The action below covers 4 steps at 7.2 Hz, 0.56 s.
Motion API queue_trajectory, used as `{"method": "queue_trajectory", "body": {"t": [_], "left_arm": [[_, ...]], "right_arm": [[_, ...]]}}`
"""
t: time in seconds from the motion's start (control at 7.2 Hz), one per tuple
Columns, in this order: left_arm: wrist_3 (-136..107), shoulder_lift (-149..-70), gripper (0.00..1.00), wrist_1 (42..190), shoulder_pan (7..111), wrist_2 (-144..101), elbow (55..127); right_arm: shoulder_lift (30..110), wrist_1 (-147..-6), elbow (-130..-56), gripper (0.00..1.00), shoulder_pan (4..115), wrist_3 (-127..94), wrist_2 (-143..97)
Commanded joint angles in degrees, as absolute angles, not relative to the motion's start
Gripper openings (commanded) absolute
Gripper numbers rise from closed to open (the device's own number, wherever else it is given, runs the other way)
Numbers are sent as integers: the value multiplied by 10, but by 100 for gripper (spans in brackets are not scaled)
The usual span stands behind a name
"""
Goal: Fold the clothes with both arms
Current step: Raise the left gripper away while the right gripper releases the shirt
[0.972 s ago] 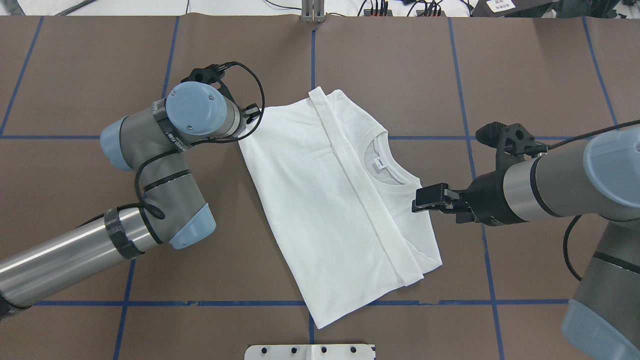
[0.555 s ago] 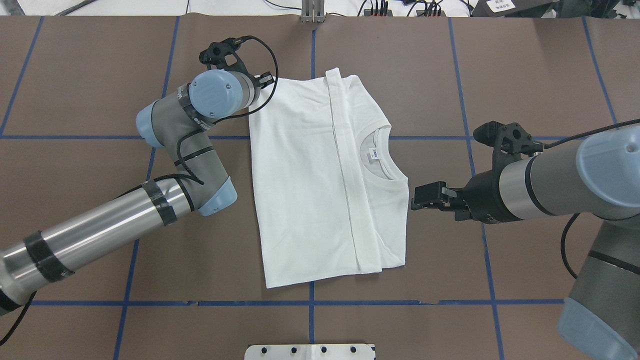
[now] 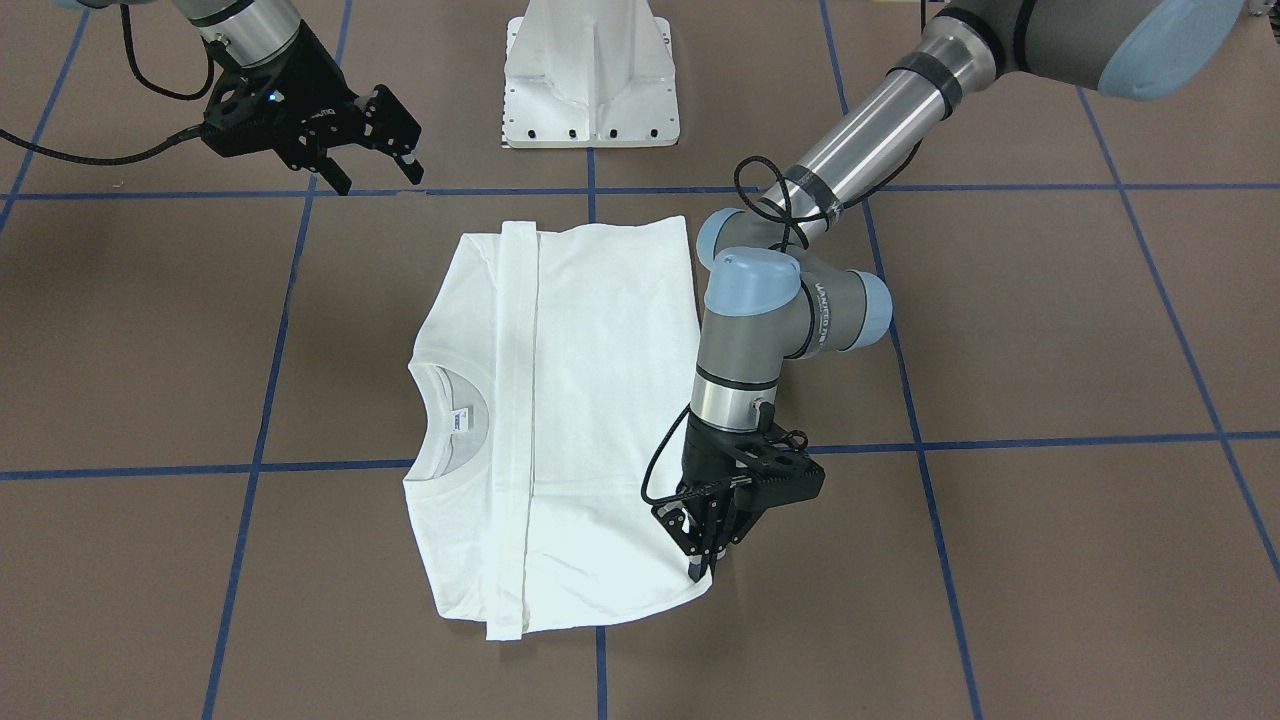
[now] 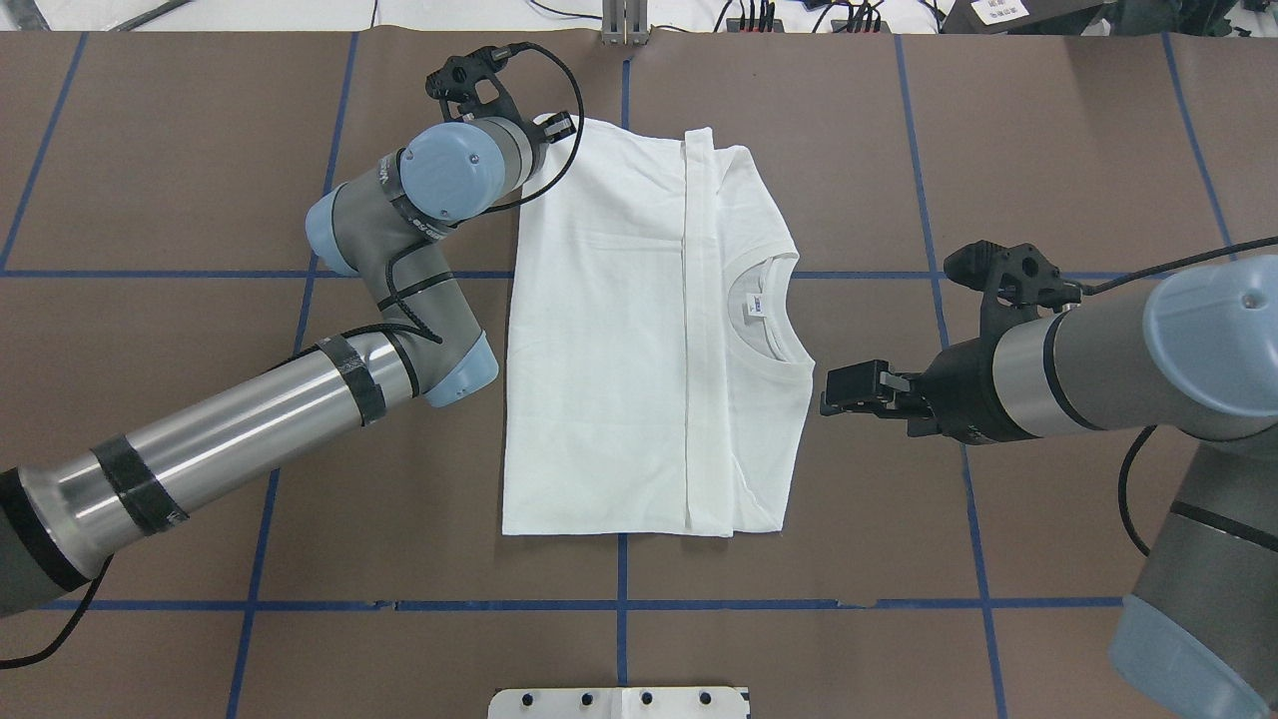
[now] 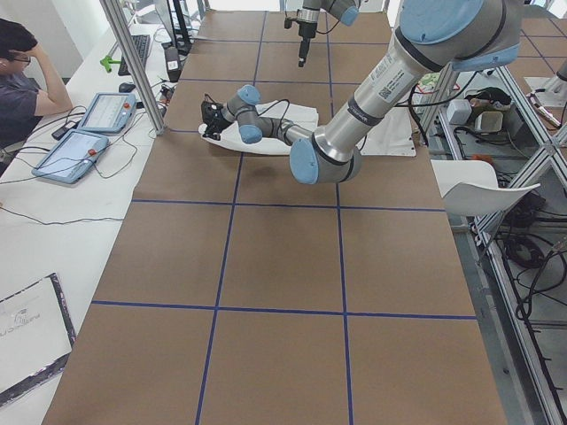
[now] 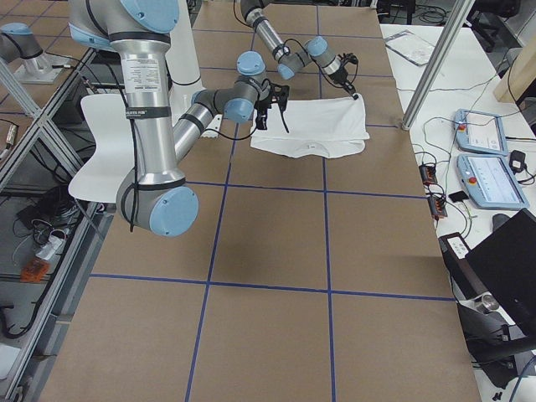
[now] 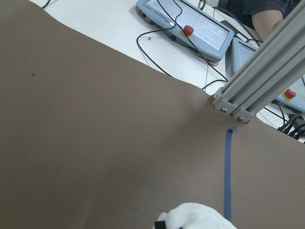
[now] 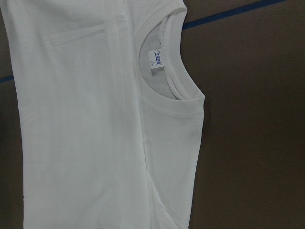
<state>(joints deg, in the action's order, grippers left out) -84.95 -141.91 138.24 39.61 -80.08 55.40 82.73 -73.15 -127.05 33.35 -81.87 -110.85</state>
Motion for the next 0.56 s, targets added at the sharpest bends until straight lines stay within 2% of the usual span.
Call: {"method": "queue_trajectory", "body": {"t": [0.0, 0.28, 0.42], "left_arm": [[-824, -1417, 99, 1383, 413, -801, 550], [-822, -1416, 100, 1385, 427, -809, 561], [-821, -1401, 100, 1384, 446, -869, 592]], "right_arm": [[815, -736, -1268, 100, 332, -820, -1089], [790, -737, -1245, 100, 330, -819, -1065], [781, -740, -1232, 100, 324, -819, -1057]]}}
